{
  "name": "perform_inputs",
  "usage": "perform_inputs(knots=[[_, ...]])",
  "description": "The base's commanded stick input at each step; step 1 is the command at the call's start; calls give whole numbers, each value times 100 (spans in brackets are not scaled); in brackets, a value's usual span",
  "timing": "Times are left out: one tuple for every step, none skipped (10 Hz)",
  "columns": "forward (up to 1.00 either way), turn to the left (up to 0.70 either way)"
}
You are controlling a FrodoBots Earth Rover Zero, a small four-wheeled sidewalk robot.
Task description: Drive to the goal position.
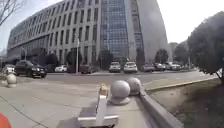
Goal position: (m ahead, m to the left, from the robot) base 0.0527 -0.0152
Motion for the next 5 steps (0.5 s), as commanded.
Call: perform_inputs(knots=[[0,0],[0,0],[0,0],[0,0],[0,0]])
